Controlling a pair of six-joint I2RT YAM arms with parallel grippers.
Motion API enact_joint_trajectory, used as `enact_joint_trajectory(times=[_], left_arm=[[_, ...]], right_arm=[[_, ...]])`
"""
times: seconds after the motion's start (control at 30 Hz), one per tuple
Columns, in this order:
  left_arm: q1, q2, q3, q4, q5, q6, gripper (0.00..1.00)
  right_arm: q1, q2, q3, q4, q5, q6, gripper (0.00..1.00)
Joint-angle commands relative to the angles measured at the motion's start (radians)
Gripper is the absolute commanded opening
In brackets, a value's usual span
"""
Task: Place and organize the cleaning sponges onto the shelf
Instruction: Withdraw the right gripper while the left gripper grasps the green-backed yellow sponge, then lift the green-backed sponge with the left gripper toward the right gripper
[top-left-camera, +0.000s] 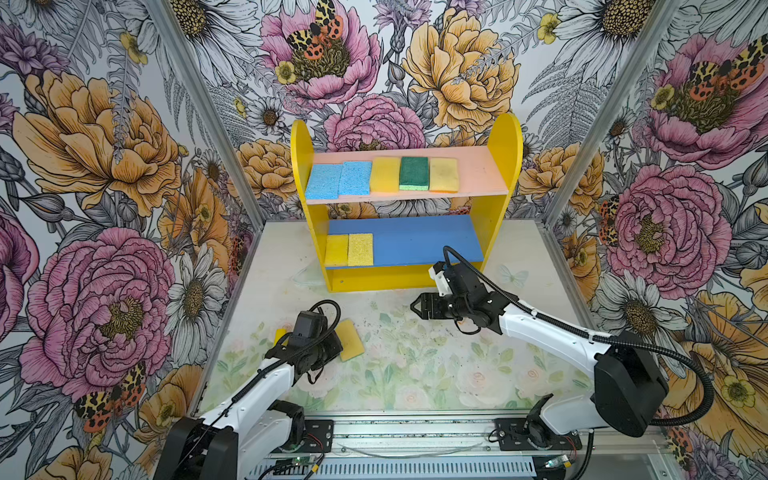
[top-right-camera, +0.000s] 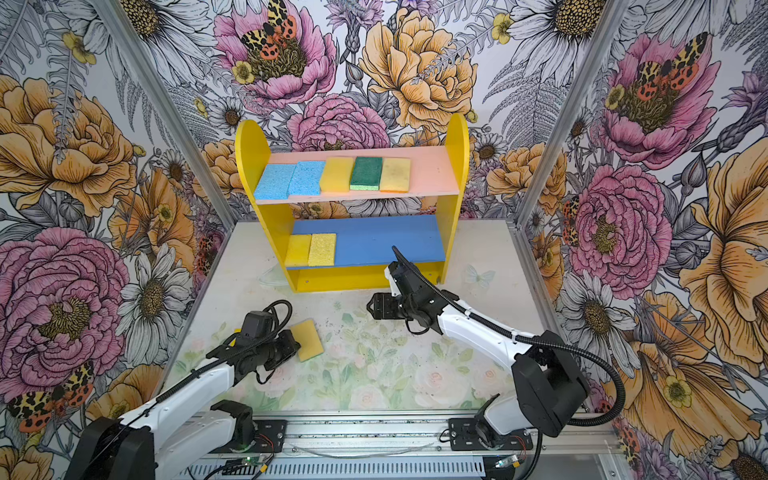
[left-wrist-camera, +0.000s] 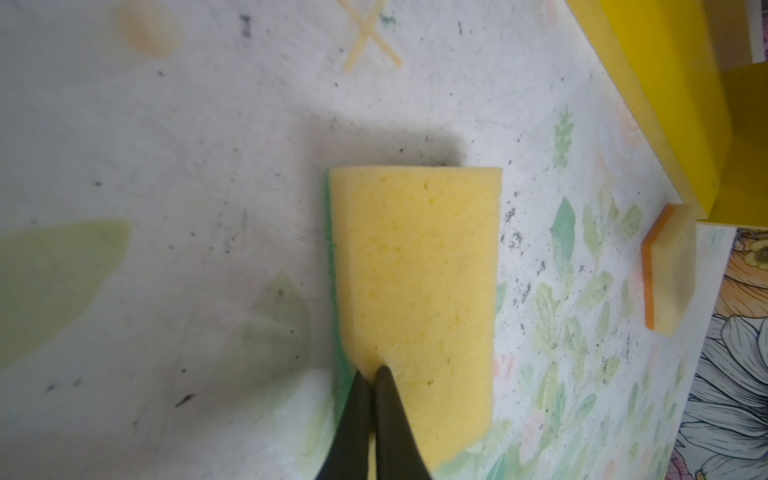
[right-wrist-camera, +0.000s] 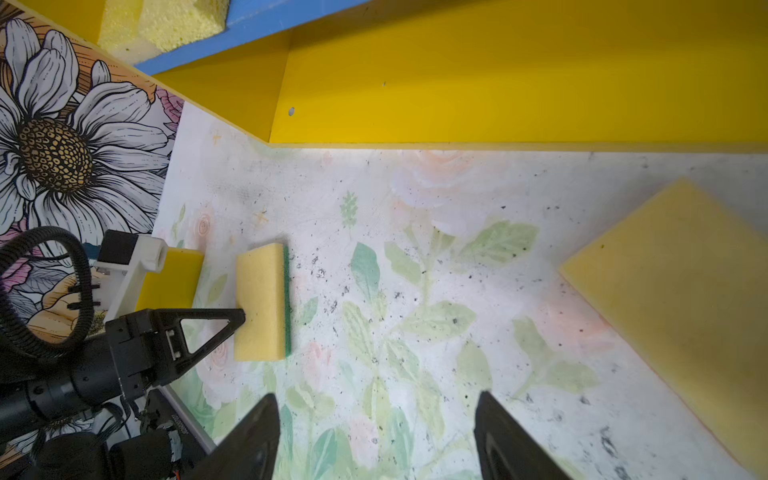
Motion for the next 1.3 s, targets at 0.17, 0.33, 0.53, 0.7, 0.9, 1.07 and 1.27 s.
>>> enact_joint_trajectory(times=[0.17, 0.33, 0.53, 0.7, 0.9, 1.07, 1.27], left_arm=[[0.071, -0.105, -0.041, 0.220, 0.295, -0.035, 0.00], [0.068, -0.110, -0.036, 0.358, 0.435, -0.094, 0.00], [0.066, -0.130, -0.042, 0.457, 0.483, -0.156, 0.00], [0.066, -0.135, -0.031, 0.458, 0.488, -0.159, 0.00], [0.067, -0.142, -0.039, 0.461, 0.477, -0.170, 0.00], [0.066, -0.147, -0.040, 0.462, 0.477, -0.175, 0.00], [0.063, -0.149, -0.042, 0.461, 0.471, -0.181, 0.00]], right_arm=[[0.010, 0.031, 0.090, 0.031, -0.164, 0.044, 0.75], [0.048, 0.108, 0.156, 0.047, -0.335, 0.076, 0.75], [0.119, 0.158, 0.240, 0.056, -0.352, 0.079, 0.70], [0.134, 0.190, 0.264, 0.056, -0.362, 0.083, 0.63], [0.174, 0.209, 0.257, 0.057, -0.350, 0.081, 0.58], [0.179, 0.201, 0.230, 0.059, -0.320, 0.082, 0.55], [0.187, 0.199, 0.231, 0.064, -0.302, 0.088, 0.42]])
